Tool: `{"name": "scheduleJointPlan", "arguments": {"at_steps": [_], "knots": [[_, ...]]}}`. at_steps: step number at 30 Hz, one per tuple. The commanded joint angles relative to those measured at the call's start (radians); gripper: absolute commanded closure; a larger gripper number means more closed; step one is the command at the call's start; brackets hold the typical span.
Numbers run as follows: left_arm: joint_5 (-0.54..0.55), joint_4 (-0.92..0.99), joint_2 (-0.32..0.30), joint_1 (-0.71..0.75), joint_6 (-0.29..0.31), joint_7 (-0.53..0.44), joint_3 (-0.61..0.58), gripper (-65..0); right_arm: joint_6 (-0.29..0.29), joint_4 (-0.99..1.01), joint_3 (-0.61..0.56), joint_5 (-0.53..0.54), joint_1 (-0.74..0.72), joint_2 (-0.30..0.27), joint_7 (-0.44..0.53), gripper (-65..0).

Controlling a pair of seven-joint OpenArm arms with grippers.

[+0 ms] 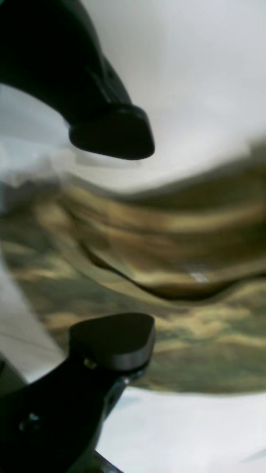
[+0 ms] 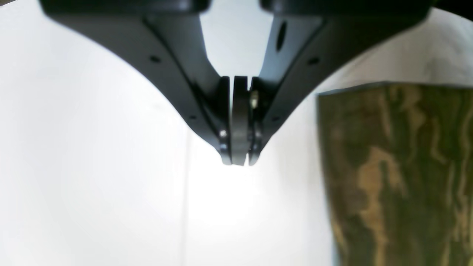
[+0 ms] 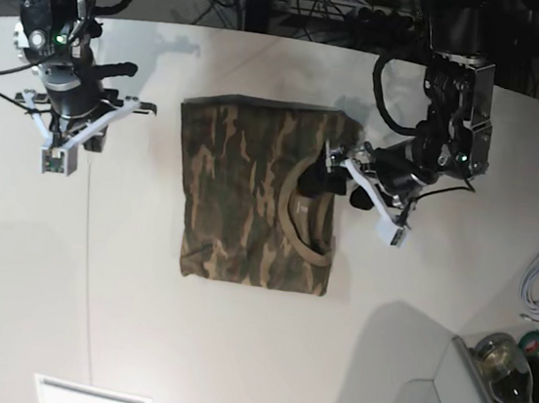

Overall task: Layout the t-shirt on the table in an organized manner, then fold the t-shirt properly
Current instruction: 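Grasp the shirt collar edge with the left gripper and rotate the shirt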

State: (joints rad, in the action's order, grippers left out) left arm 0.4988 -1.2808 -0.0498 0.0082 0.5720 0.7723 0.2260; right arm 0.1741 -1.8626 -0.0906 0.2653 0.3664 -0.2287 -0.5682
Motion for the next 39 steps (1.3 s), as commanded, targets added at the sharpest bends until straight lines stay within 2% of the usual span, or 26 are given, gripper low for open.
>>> {"name": "scheduleJointPlan", "arguments": {"at_steps": [1,3,6,8,11,14,15,18,21,25,28,33,36,37,39], "knots": [[0.019,0.008,0.003,-0.017,0.004,-0.029,-0.018,-63.2,-0.005,-0.019,0.013,-0.001,-0.002,-0.004,0.029,0.0],[0.019,0.054,0.012,-0.034,0.000,-0.046,-0.058,-63.0,-0.005,-0.019,0.024,-0.001,0.004,-0.005,0.029,0.0],[0.021,0.112,0.021,-0.046,-0.077,-0.049,-0.115,-62.5,-0.006,-0.018,0.044,-0.001,0.007,-0.005,0.029,0.0],[0.021,0.129,0.021,-0.047,-0.116,-0.049,-0.153,-57.3,-0.006,-0.018,0.058,-0.001,0.015,-0.005,0.032,0.0],[0.019,0.132,0.021,-0.043,-0.140,-0.049,-0.185,-38.0,-0.006,-0.018,0.104,-0.001,0.024,-0.007,0.032,0.0],[0.019,0.132,0.018,-0.043,-0.143,-0.043,-0.188,-7.6,-0.008,-0.018,0.163,-0.001,0.036,-0.004,0.055,0.0],[0.019,0.129,0.017,-0.046,-0.143,-0.043,-0.188,0.0,-0.008,-0.016,0.176,-0.001,0.046,-0.004,0.073,0.0],[0.018,0.123,0.014,-0.049,-0.143,-0.041,-0.188,0.0,-0.008,-0.016,0.206,-0.001,0.066,-0.004,0.122,0.0],[0.008,0.112,-0.017,-0.060,-0.143,-0.009,-0.188,0.0,-0.008,-0.015,0.214,-0.001,0.069,-0.008,0.126,0.0],[-0.117,0.042,-0.069,-0.084,-0.143,0.072,-0.245,0.0,-0.008,-0.015,0.216,-0.001,0.069,-0.008,0.124,0.0],[-0.260,-0.012,-0.129,-0.101,-0.140,0.077,-0.388,0.0,-0.008,-0.016,0.216,-0.001,0.069,-0.004,0.122,0.0],[-0.509,-0.024,-0.233,-0.187,-0.139,0.072,-0.693,0.0,-0.008,-0.018,0.214,0.001,0.075,-0.001,0.122,0.0],[-0.624,-0.023,-0.289,-0.253,-0.132,0.019,-0.834,0.0,-0.008,-0.018,0.214,0.001,0.076,0.013,0.121,0.0],[-0.656,-0.021,-0.308,-0.271,-0.114,-0.001,-0.867,0.0,-0.008,-0.018,0.217,0.001,0.076,0.022,0.118,0.0],[-0.708,-0.015,-0.335,-0.310,-0.040,-0.060,-0.919,0.0,-0.008,-0.018,0.217,0.001,0.070,0.033,0.096,0.0]]}}
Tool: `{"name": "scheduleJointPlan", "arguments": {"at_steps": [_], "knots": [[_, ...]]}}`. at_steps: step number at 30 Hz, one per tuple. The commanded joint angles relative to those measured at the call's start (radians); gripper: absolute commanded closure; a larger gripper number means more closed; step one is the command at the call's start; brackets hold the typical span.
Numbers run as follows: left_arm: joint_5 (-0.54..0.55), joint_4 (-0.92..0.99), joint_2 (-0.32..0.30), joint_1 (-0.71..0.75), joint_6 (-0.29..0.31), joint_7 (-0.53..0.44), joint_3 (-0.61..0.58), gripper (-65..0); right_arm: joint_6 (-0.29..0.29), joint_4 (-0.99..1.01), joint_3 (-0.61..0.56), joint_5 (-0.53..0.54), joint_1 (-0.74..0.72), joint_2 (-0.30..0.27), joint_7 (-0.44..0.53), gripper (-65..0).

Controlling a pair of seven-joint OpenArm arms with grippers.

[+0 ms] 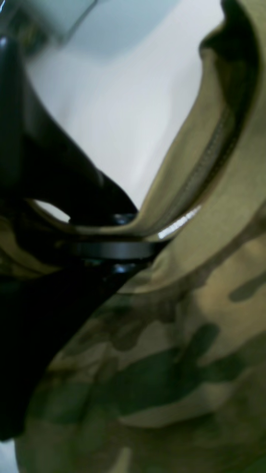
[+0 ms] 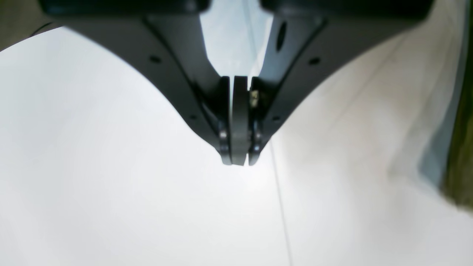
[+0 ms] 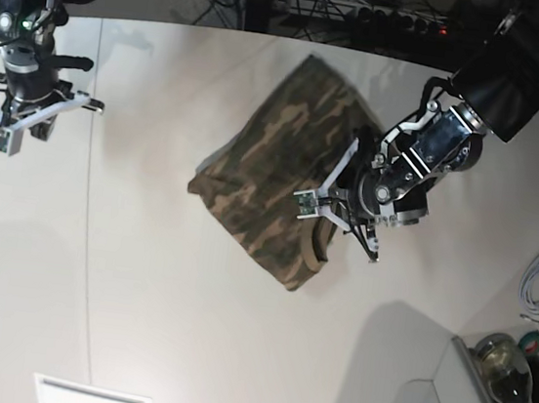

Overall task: Layout the t-shirt on the table in an organized manner, then fold the t-shirt properly
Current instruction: 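Grasp the shirt collar edge with the left gripper and rotate the shirt, then drag the shirt with the left gripper to square it on the table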

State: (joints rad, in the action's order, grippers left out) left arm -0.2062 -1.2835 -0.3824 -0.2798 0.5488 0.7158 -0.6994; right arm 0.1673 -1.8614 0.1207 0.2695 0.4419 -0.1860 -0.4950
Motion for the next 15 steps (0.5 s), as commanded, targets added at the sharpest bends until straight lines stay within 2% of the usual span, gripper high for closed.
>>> {"name": "scheduleJointPlan", "arguments": {"at_steps": [1,4,6,7,10,15], "knots": [[-0.031,-0.003,-0.014,-0.037,0.029,-0.048,-0.009,0.0,-0.001,-0.019,0.006,-0.003,-0.008,-0.010,0.005,0.0],[-0.124,0.058,-0.016,-0.074,0.121,-0.219,-0.024,0.0,-0.001,-0.019,0.006,-0.003,-0.035,0.003,-0.044,0.0],[-0.210,0.110,0.003,-0.092,0.144,-0.348,-0.024,0.0,-0.001,-0.020,0.012,-0.003,-0.047,0.026,-0.070,0.0],[-0.261,0.138,0.024,-0.106,0.146,-0.413,-0.027,0.0,-0.001,-0.020,0.023,-0.003,-0.055,0.035,-0.080,0.0],[-0.376,0.215,0.079,-0.149,0.146,-0.525,-0.061,0.0,-0.001,-0.020,0.058,-0.003,-0.073,0.069,-0.110,0.0],[-0.411,0.299,0.161,-0.236,0.146,-0.652,-0.164,0.0,-0.001,-0.017,0.076,-0.003,-0.081,0.090,-0.127,0.0]]}}
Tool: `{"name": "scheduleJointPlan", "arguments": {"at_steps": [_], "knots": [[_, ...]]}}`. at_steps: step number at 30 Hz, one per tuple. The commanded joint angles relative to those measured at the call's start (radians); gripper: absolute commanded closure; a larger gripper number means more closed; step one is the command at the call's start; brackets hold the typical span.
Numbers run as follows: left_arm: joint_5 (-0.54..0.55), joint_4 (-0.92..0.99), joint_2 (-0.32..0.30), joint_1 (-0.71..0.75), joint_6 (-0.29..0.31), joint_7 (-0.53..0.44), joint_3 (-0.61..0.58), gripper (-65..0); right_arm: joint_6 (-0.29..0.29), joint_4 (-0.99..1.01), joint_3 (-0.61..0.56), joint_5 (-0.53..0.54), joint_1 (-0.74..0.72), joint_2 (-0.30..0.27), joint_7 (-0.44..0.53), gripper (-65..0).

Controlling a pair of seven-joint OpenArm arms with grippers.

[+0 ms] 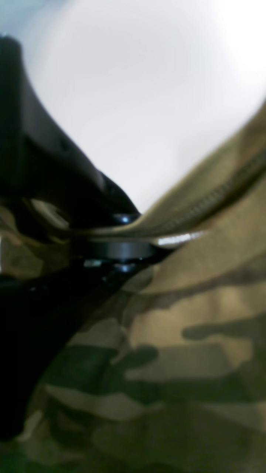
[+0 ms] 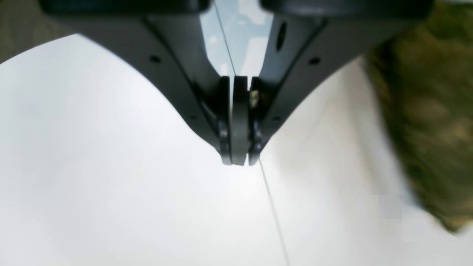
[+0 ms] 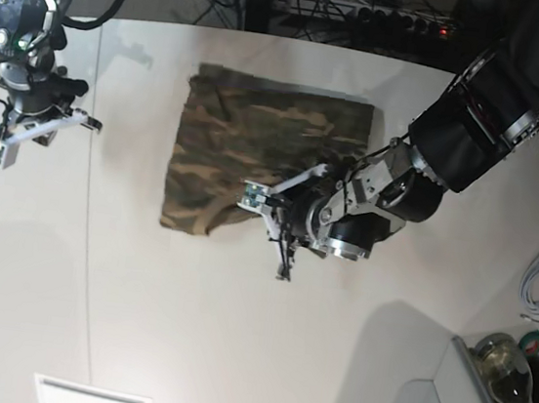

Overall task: Layout the t-shirt on the table in an organized manner, then fold the t-shirt properly
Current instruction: 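Drag the shirt with the left gripper to square it on the table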

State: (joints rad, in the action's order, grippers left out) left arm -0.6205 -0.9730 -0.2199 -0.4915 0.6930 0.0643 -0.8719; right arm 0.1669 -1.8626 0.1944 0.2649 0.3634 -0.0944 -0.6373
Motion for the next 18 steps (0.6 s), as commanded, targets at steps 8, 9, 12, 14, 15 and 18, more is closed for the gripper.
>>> {"name": "scheduleJointPlan", "arguments": {"at_steps": [8,9,12,14,15,18], "knots": [[0.009,0.072,0.078,-0.082,0.001,-0.010,-0.105,0.0,0.001,-0.018,0.004,0.001,-0.002,0.000,0.015,0.0],[0.009,0.072,0.086,-0.082,0.001,-0.011,-0.105,0.0,0.001,-0.018,0.004,0.001,-0.002,0.000,0.015,0.0],[0.004,0.076,0.098,-0.082,0.001,-0.005,-0.106,0.0,0.001,-0.016,0.004,0.001,-0.002,0.000,0.015,0.0],[0.003,0.072,0.098,-0.082,0.003,-0.005,-0.106,0.0,0.001,-0.016,0.004,0.001,-0.002,0.000,0.015,0.0],[0.003,0.070,0.098,-0.082,0.003,-0.004,-0.105,0.0,0.001,-0.016,0.004,0.001,-0.002,0.000,0.015,0.0],[0.003,0.070,0.093,-0.082,0.005,0.001,-0.103,0.0,0.001,-0.016,0.004,0.001,-0.004,0.000,0.015,0.0]]}}
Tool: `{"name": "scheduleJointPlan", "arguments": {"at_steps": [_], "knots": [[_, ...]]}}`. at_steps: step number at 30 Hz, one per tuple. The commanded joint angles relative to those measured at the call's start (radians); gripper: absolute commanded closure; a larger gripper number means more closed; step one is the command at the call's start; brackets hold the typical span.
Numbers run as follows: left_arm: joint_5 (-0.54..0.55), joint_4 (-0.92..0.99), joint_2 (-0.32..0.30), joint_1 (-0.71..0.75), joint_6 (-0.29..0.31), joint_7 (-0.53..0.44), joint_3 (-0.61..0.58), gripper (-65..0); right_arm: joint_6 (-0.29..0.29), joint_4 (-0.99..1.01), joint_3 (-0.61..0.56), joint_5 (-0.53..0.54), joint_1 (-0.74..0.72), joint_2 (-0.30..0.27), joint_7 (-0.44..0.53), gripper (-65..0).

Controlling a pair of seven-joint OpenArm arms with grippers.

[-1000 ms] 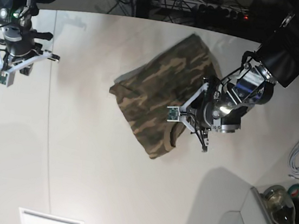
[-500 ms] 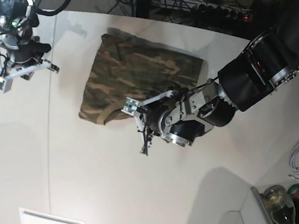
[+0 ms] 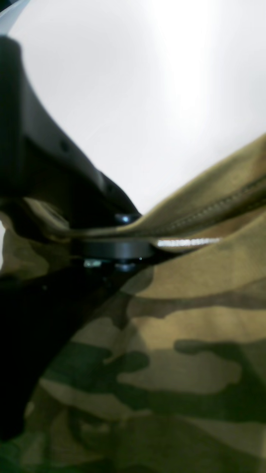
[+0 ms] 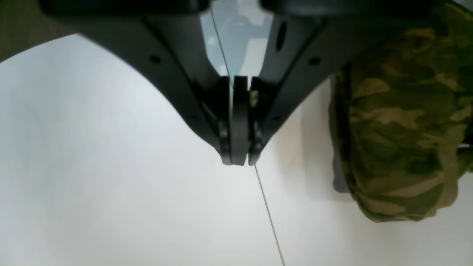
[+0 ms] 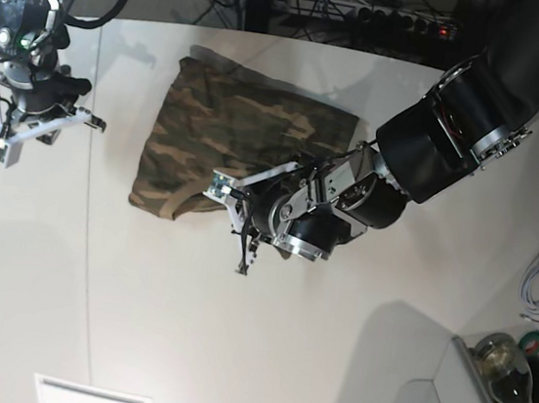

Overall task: Layout the t-shirt on the table in an organized manner, then fold the t-shirt properly
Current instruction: 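Drag the shirt with the left gripper to square it on the table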

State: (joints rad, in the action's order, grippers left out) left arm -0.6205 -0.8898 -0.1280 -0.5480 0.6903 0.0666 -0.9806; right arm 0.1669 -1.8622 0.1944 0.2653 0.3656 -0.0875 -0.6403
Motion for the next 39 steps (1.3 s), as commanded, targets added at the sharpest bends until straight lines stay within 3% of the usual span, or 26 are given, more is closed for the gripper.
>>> {"name": "scheduleJointPlan", "arguments": {"at_steps": [1,10,20,39], "knots": [[0.003,-0.013,0.001,-0.025,0.008,0.017,0.006,0.0,0.001,-0.017,0.004,0.001,-0.006,-0.007,0.018,0.0],[0.011,-0.188,-0.029,0.012,0.008,0.235,0.004,0.0,0.001,-0.017,0.004,0.001,-0.006,-0.007,0.020,0.0],[0.004,-0.214,-0.028,0.030,0.008,0.310,0.004,0.0,0.001,-0.015,-0.003,0.001,-0.018,-0.007,0.020,0.0],[0.003,-0.256,-0.025,0.019,0.008,0.313,0.004,-0.3,0.001,-0.015,-0.003,0.001,-0.020,-0.007,0.020,0.0]]}}
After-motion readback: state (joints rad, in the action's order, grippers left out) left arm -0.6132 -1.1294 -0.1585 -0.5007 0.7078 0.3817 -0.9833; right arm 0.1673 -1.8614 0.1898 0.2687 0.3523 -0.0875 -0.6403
